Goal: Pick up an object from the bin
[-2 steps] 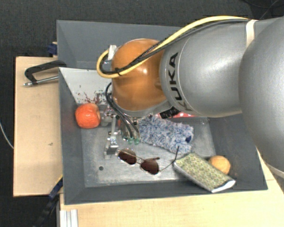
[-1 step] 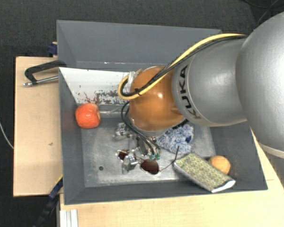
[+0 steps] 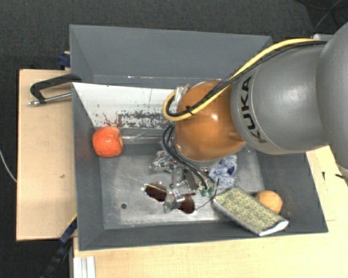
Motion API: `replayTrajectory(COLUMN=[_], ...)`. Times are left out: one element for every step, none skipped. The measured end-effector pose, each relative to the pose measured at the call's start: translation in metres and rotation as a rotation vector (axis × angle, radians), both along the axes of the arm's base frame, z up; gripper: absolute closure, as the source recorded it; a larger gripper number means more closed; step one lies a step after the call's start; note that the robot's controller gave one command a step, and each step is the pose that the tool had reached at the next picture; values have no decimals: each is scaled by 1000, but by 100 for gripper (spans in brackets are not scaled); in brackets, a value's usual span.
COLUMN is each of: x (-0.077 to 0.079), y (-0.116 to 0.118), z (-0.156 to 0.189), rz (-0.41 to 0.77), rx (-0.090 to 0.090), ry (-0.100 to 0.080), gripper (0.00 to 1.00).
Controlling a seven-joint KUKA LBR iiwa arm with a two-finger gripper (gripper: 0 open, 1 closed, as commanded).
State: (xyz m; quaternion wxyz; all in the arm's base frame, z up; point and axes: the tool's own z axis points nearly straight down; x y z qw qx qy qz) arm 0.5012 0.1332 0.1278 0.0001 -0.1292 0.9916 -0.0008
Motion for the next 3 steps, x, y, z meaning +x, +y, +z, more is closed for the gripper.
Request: replayTrajectory(x=[0,9,9], y=[1,-35,-35], z=[-1,-54,-54], rz=[0,181,181], rx=[1,3,3], ry=[0,2,2], gripper=[0,100,100])
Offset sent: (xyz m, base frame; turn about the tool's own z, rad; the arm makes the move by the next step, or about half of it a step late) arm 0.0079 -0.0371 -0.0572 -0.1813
